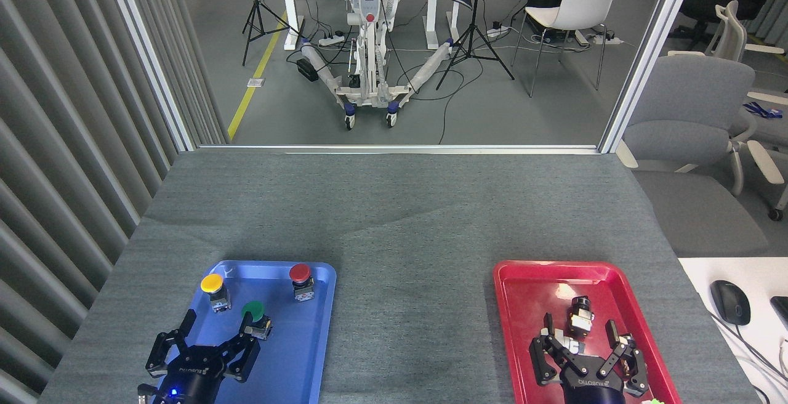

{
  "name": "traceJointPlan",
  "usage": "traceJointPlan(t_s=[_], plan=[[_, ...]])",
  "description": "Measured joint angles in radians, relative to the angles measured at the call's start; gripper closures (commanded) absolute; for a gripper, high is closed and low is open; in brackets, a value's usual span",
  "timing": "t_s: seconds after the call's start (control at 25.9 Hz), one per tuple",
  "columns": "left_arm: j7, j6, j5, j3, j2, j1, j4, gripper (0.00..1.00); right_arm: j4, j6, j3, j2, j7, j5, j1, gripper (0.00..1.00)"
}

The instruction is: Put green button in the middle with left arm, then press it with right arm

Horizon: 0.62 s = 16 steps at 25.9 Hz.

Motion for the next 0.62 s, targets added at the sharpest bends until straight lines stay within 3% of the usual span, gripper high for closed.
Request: traceJointPlan(t_s=[0.35, 0.62], plan=[[-0.007, -0.011, 0.142, 0.003, 0.007, 0.051, -0.096, 0.01, 0.0, 0.0, 0.0, 0.0, 0.001, 0.0, -0.001, 0.0], [0.002, -0.056, 0.156, 0.002, 0.017, 0.076, -0.116, 0.01, 0.0, 0.0, 0.0, 0.001, 0.001, 0.0, -0.002, 0.0]])
